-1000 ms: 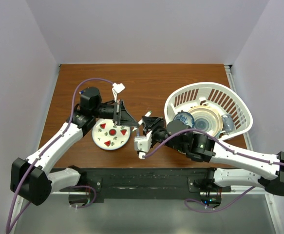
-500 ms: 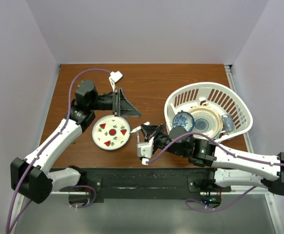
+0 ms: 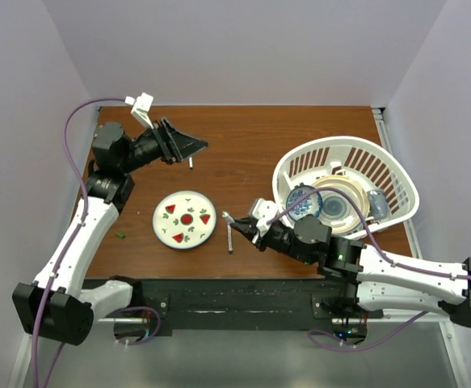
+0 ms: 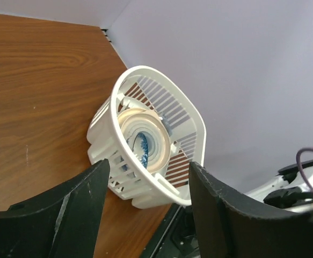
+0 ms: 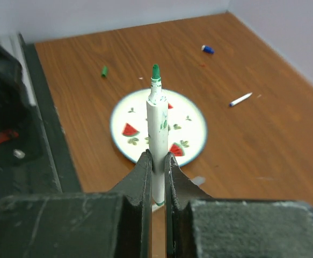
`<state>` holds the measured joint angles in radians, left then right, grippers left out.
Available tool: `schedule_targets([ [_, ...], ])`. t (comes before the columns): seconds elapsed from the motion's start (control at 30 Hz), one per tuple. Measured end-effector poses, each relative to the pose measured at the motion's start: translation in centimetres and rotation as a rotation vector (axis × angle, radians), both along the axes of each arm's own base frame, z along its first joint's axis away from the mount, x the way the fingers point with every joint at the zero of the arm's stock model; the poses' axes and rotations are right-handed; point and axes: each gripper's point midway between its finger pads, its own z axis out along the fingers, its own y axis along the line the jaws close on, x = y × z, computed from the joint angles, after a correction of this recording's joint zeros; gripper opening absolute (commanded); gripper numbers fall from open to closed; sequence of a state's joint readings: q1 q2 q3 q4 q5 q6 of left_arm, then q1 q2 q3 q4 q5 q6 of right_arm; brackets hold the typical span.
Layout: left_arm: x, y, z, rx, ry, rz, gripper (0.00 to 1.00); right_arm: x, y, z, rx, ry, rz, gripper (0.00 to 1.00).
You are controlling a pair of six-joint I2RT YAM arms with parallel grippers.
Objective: Insert the pens into the pen caps
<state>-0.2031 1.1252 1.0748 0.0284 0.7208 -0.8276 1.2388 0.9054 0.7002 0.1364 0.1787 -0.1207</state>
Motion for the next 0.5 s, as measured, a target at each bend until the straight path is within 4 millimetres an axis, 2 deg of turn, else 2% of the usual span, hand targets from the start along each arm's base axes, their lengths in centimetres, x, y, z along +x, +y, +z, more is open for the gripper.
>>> schedule_targets([
  [0.1, -1.3, 0.4, -1.2, 0.017, -0.037, 0.005, 0.65, 0.7, 0.6, -0.5, 0.062, 0.159, -0.053, 0.00],
  [0.2, -2.8, 0.5, -1.9, 0.020, -0.088, -0.016, 0.66, 2.2, 0.9, -0.6, 0.126, 0.297, -0.103, 0.00],
  [0.37, -5.3, 0.5, -1.9, 0.038, -0.205, -0.072, 0.70, 5.7, -0.4, -0.2, 0.264, 0.464, -0.190, 0.00],
  [0.5, -6.6, 0.0, -2.1, 0.044, -0.258, -0.143, 0.70, 5.5, 0.6, 0.1, 0.292, 0.523, -0.148, 0.00],
])
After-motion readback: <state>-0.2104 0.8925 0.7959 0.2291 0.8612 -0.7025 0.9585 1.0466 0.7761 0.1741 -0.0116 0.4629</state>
